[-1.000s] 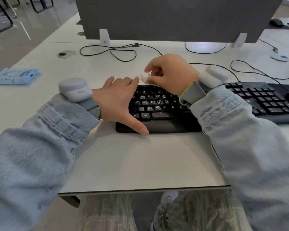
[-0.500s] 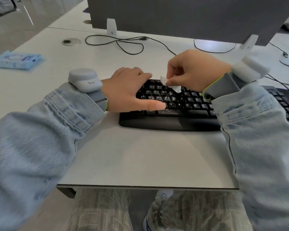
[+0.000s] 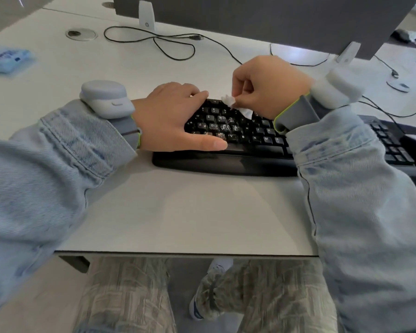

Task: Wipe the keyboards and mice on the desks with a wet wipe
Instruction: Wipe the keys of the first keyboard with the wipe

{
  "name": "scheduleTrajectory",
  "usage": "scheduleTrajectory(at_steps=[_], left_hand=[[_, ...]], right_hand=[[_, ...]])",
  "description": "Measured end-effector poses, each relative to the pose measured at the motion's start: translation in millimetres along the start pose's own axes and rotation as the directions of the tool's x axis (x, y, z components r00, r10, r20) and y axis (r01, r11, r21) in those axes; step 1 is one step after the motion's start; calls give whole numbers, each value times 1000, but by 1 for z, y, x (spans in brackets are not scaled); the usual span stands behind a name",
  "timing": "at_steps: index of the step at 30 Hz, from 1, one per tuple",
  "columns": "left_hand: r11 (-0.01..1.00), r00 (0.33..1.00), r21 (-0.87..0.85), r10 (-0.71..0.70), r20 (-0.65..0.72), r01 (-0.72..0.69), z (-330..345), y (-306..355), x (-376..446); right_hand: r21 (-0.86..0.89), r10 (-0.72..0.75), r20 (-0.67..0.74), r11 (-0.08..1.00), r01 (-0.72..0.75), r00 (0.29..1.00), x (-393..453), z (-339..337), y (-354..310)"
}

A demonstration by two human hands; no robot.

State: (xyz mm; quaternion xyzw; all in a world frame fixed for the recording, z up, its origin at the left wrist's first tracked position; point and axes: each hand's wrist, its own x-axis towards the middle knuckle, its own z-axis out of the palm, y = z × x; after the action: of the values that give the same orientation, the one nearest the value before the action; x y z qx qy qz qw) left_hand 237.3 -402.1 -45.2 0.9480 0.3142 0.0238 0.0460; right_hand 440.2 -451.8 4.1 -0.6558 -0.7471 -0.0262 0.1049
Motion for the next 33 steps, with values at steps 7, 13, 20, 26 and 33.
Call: scheduleTrajectory(at_steps=[7,13,20,26,33], left_hand=[[1000,1000,19,1,-12,-1,1,-3,1],[999,1000,39,-4,-5,4,2,-3,1],[1000,1000,30,-2,-3,2,2,-1,1],[999,1000,41,-4,21,3,2,-2,0],[999,1000,44,-4,14,3,3,-3,1]], right_hand=[[29,-46,44,999,44,998,-2,3,-10],[18,-47,105,999,46,993,-4,-4,-6],[-50,-22,75,998,26,997,-2,-4,-10],[-8,-34,186,999,36,982,-15,-15,-12],[-50,-7,137,999,14,991,-14,-14,-11]])
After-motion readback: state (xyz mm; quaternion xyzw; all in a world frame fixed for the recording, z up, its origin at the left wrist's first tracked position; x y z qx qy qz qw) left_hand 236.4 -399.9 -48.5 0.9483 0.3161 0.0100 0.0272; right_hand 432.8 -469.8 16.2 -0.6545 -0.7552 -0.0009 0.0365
